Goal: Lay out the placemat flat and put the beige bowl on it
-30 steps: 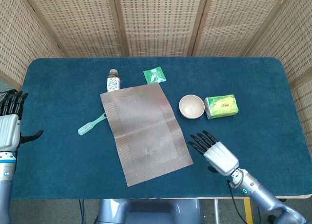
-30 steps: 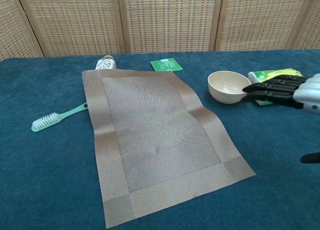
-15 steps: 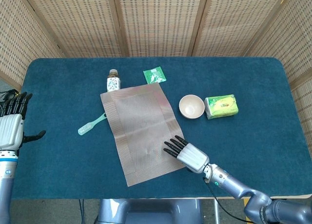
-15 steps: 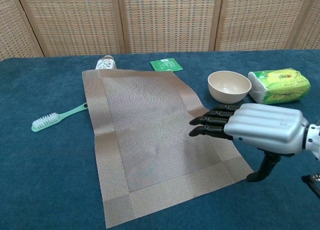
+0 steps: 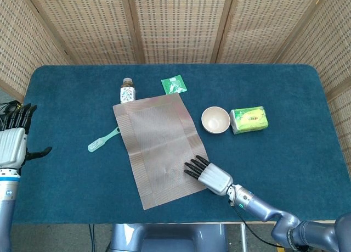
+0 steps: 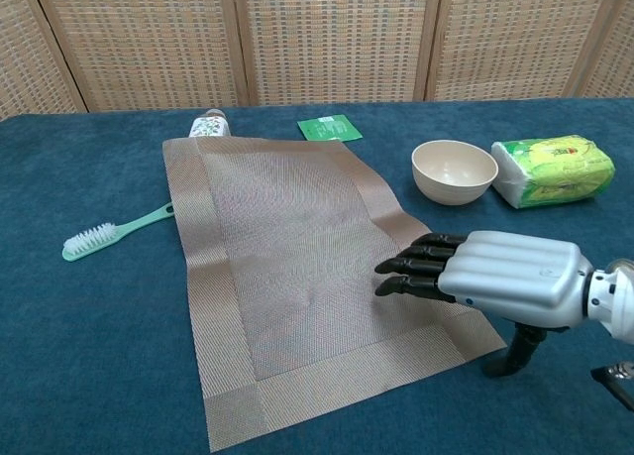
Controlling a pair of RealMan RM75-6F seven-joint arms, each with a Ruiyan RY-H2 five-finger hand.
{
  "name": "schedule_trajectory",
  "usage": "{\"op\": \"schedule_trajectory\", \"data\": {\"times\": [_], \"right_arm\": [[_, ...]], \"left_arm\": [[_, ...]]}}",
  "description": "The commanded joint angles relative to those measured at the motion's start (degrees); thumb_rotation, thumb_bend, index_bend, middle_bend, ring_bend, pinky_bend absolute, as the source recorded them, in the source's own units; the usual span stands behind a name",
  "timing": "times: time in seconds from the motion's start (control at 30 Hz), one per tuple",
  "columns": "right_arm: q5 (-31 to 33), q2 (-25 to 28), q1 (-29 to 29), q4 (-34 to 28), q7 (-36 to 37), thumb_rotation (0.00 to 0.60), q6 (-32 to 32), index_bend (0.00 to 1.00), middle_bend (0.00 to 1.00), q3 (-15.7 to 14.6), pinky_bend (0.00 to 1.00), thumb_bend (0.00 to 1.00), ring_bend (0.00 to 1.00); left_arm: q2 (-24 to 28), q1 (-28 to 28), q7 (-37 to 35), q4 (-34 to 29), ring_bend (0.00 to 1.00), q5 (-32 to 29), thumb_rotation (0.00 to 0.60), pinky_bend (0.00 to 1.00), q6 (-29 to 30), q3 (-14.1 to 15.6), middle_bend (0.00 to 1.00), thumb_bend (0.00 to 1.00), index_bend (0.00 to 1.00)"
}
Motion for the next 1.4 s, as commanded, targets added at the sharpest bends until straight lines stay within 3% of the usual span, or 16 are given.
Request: {"op": "schedule_trajectory", "data": {"times": [0.03,0.2,0.3,0.5,0.67,0.83,1.03,1.4], "right_arm": [[0.3,-0.6,0.2,0.7,0.1,0.600,0.5,0.12,0.00,0.0,0.00,0.00,0.00],[1.4,-1.9,0.9,1.8,0.2,0.600,0.7,0.12,0.00,0.6,0.00,0.01,0.00],[1.9,-2.4,1.3,2.4,0.2,0.600,0.5,0.12,0.00,0.7,0.00,0.07,0.00],[2.2,-2.9,1.6,2.6,-0.3,0.600,2.3,0.12,0.00,1.2,0.00,0.34,0.00],[2.6,-2.8,1.9,2.3,0.7,0.600,3.1,0.13,0.00,1.3,0.00,0.62,0.00],[2.8,-2.9,2.1,2.7,0.8,0.600,3.4,0.15,0.00,0.9,0.00,0.77,0.00],[2.8,-2.9,2.2,3.2,1.1,0.600,3.7,0.22,0.00,0.1,0.00,0.79,0.00],[3.0,-3.0,2.3,4.4,2.4,0.600,4.3,0.57,0.00,-0.6,0.00,0.76,0.00]], "left_arm": [[0.0,0.0,-0.1,0.0,0.00,0.1,0.600,0.00,0.0,0.0,0.00,0.00,0.00],[-0.1,0.0,0.0,0.0,0.00,0.2,0.600,0.00,-0.1,0.1,0.00,0.00,0.00],[-0.1,0.0,0.0,0.0,0.00,0.2,0.600,0.00,-0.2,0.1,0.00,0.00,0.00],[-0.1,-0.2,-0.3,0.0,0.00,-0.1,0.600,0.00,-0.6,0.0,0.00,0.00,0.00],[-0.2,-0.2,-0.3,-0.1,0.00,0.2,0.600,0.00,-0.8,0.2,0.00,0.00,0.00],[-0.1,-0.2,-0.3,-0.2,0.00,0.5,0.600,0.00,-0.7,0.3,0.00,0.00,0.00],[-0.1,-0.1,-0.4,-0.2,0.00,0.6,0.600,0.00,-0.8,0.3,0.00,0.00,0.00],[-0.1,-0.2,-0.4,-0.3,0.00,0.7,0.600,0.00,-1.1,0.5,0.00,0.00,0.00]]}}
